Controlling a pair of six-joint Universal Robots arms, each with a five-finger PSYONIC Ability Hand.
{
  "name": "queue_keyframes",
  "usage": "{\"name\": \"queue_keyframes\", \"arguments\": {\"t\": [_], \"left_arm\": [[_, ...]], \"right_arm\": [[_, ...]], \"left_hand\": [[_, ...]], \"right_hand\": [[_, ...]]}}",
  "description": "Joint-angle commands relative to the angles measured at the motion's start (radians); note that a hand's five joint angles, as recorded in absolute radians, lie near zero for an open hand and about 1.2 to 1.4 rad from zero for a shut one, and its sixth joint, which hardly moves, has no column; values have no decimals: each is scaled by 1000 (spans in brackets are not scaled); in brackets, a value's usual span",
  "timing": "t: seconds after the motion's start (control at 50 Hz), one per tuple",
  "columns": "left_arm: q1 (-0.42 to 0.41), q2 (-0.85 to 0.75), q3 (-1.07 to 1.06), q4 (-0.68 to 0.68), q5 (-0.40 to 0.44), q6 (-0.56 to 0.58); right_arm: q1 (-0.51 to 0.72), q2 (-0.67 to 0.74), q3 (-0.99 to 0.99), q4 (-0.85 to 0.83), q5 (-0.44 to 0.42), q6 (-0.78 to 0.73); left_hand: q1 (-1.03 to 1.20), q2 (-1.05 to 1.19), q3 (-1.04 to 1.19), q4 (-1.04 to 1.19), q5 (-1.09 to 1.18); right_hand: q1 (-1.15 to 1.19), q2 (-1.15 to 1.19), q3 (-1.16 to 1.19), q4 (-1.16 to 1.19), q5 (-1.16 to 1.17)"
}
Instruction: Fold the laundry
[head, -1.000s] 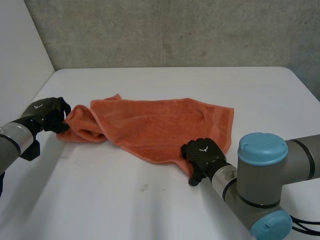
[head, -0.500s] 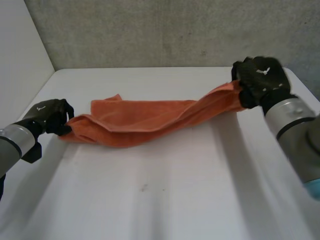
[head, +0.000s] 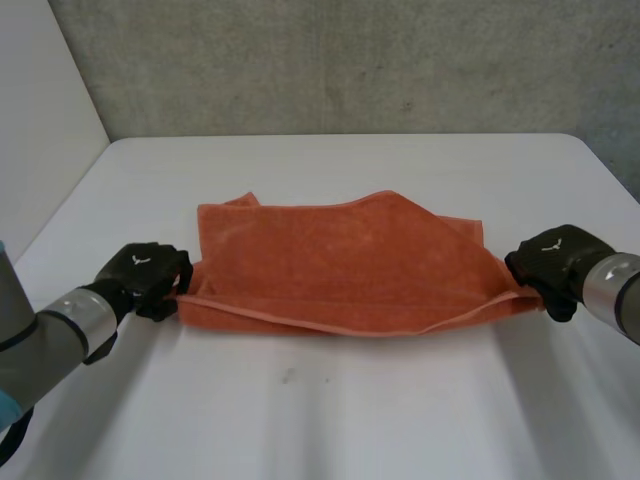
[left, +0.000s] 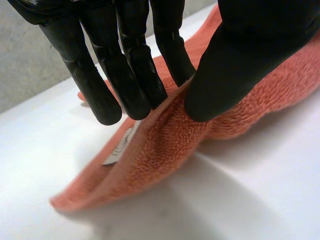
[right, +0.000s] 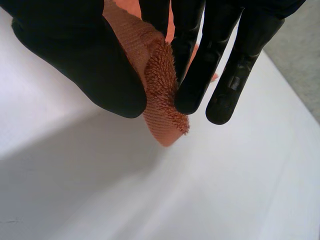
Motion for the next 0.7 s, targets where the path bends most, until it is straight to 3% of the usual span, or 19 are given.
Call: {"name": "queue_keyframes", "arguments": {"t": [0.02, 0.1, 0.16, 0.3, 0.4, 0.6, 0.7], "left_arm": [[-87, -95, 254, 51, -137, 118], [-129, -95, 381, 69, -192, 119], [-178, -72, 596, 121, -254, 111], [-201, 55, 705, 433, -297, 113], [-201, 100, 584, 448, -292, 118], [-193, 149, 172, 378, -281, 124], [-202, 135, -31, 376, -245, 118]], "right_arm": [[25, 206, -296, -65, 4, 53], [41, 235, -433, -125, 21, 110], [48, 235, -676, -330, 85, 251], [43, 67, -659, -662, 115, 394], [45, -30, -482, -688, 89, 411], [38, -24, -166, -509, -77, 405], [37, 8, -8, -493, -85, 406]], "left_hand": [[269, 198, 206, 202, 279], [269, 198, 206, 202, 279], [269, 198, 206, 202, 279], [269, 198, 206, 202, 279], [269, 198, 206, 202, 279], [269, 198, 206, 202, 279], [269, 198, 206, 202, 279]], "right_hand": [[466, 223, 217, 208, 246], [466, 223, 217, 208, 246], [466, 223, 217, 208, 246], [466, 223, 217, 208, 246], [466, 223, 217, 208, 246], [466, 223, 217, 208, 246], [466, 223, 217, 208, 246]]}}
